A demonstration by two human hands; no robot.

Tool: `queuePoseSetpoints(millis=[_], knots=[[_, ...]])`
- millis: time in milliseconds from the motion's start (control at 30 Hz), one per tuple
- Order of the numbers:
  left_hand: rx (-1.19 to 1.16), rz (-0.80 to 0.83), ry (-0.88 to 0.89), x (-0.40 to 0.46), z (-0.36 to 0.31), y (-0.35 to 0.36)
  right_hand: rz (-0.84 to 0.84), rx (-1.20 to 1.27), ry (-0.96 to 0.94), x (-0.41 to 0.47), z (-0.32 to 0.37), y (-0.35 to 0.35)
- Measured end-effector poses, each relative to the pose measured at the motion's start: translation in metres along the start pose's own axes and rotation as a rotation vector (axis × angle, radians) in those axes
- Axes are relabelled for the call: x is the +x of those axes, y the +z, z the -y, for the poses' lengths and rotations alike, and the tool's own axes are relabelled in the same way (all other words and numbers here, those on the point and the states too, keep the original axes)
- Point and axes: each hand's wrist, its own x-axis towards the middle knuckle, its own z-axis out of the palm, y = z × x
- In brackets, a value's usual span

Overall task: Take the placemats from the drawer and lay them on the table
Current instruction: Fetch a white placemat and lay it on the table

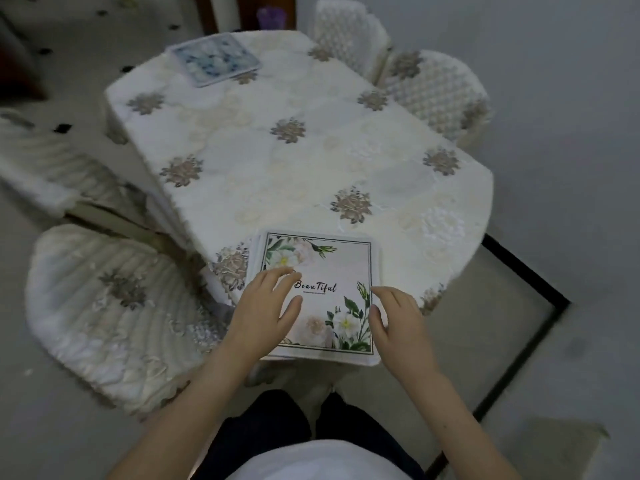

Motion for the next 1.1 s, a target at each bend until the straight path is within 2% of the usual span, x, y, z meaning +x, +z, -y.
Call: queuePoseSetpoints(millis=[67, 200, 333, 433, 600, 733, 833, 933, 1000, 1100], knots=[[-0.040, 0.049, -0.146, 0.005, 0.013, 0.015, 0.051, 0.002, -0.029, 0.015, -0.008, 0.007], [-0.058, 0.142, -0.353, 0.015, 0.042, 0.041, 0.209, 0.027, 0.052, 0.042, -0.024, 0.038], [-0.080, 0.219, -0.498, 0.018, 0.063, 0.059, 0.385, -0.073, 0.287, 0.056, -0.048, 0.071], [-0.129, 0.241, -0.594, 0.019, 0.069, 0.065, 0.411, -0.085, 0.396, 0.058, -0.054, 0.082], [-0.222, 0.156, -0.655, 0.023, 0.071, 0.067, 0.418, 0.016, 0.438, 0.057, -0.056, 0.090], [-0.352, 0.069, -0.706, 0.028, 0.075, 0.064, 0.334, 0.041, 0.428, 0.058, -0.051, 0.086], [-0.534, 0.038, -0.738, 0.033, 0.082, 0.058, 0.252, 0.193, 0.452, 0.058, -0.051, 0.076], [-0.658, 0.093, -0.695, 0.038, 0.087, 0.052, 0.204, 0.432, 0.523, 0.061, -0.054, 0.068], [-0.701, 0.150, -0.661, 0.040, 0.085, 0.051, 0.238, 0.566, 0.545, 0.064, -0.057, 0.066], [-0.769, 0.189, -0.643, 0.039, 0.086, 0.052, 0.304, 0.616, 0.560, 0.066, -0.059, 0.068]])
